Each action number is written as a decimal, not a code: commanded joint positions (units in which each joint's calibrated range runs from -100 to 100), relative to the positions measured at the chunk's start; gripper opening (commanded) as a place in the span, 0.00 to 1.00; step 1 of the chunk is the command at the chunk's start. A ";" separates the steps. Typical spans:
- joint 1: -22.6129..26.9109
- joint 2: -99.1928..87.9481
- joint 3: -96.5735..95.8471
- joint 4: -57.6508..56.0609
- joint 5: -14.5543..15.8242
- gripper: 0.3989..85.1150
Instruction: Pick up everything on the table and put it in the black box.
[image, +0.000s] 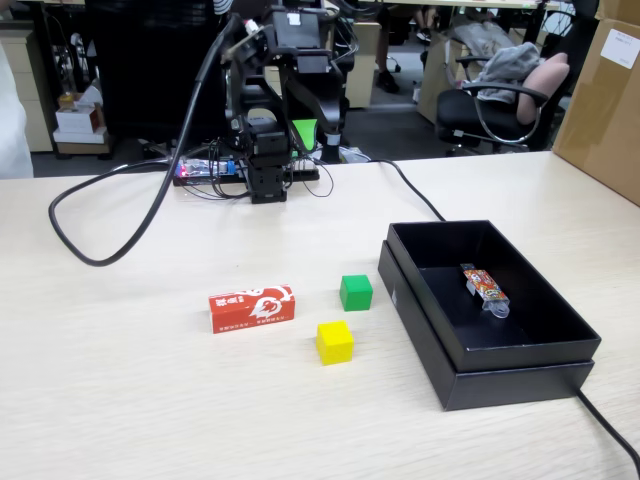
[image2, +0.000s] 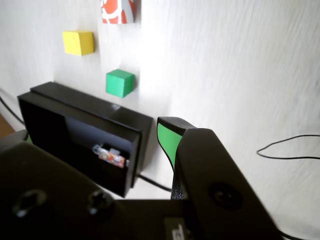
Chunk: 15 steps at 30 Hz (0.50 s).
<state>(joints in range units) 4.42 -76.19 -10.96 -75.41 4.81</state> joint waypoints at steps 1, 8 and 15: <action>-0.24 11.53 10.23 -1.26 0.00 0.56; 0.24 34.94 21.11 -1.44 0.44 0.56; -0.15 58.34 31.90 -1.26 0.88 0.56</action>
<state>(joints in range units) 4.32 -20.96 15.80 -76.73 5.64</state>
